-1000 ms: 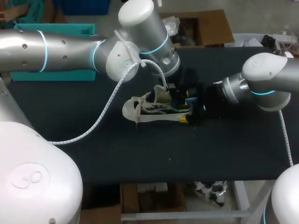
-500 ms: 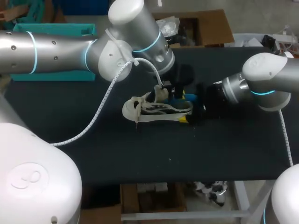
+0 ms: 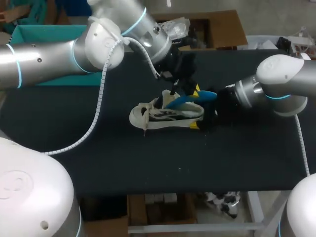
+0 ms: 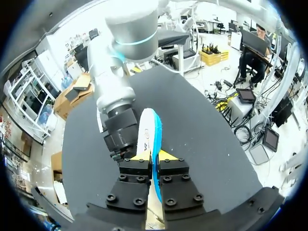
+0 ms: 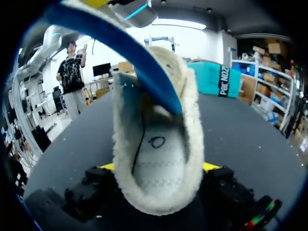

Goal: Open the shoe tongue, take the insole out of the shoe, put the insole back into the shoe, and pack the shoe into the shoebox

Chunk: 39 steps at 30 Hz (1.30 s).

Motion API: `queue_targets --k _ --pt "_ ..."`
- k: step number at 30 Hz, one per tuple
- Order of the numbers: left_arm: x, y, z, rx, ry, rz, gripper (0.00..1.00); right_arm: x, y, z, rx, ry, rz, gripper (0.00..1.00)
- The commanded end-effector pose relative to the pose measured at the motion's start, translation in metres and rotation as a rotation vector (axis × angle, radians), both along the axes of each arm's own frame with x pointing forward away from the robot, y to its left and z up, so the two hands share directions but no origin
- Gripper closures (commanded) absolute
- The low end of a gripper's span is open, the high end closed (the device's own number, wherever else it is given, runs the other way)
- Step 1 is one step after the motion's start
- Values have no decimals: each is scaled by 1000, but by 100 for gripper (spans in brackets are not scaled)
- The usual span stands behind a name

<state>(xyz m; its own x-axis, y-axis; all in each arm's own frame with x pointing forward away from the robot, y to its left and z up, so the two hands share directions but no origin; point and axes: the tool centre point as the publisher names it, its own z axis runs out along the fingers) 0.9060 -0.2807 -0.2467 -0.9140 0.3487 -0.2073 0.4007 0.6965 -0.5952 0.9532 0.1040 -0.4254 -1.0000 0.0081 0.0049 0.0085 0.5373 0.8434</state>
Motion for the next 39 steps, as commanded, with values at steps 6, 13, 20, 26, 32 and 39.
queue_targets --k 6,13,20,26,32,39 --pt "-12 -7 48 -198 67 -138 100 -9 -23 17 -17 15 -39 0" --pt "-24 -18 85 -322 92 -200 100 -31 -52 34 -64 29 -77 0" --pt "-20 -13 98 -351 149 -197 100 -36 -69 62 -158 33 -48 0" --pt "-20 -13 98 -351 149 -197 100 -31 -87 74 -213 33 -10 0" --pt "-17 24 103 -475 153 -92 100 -13 -91 90 -291 44 42 0" --pt "-20 72 122 -637 111 21 100 13 -80 107 -421 76 117 0"
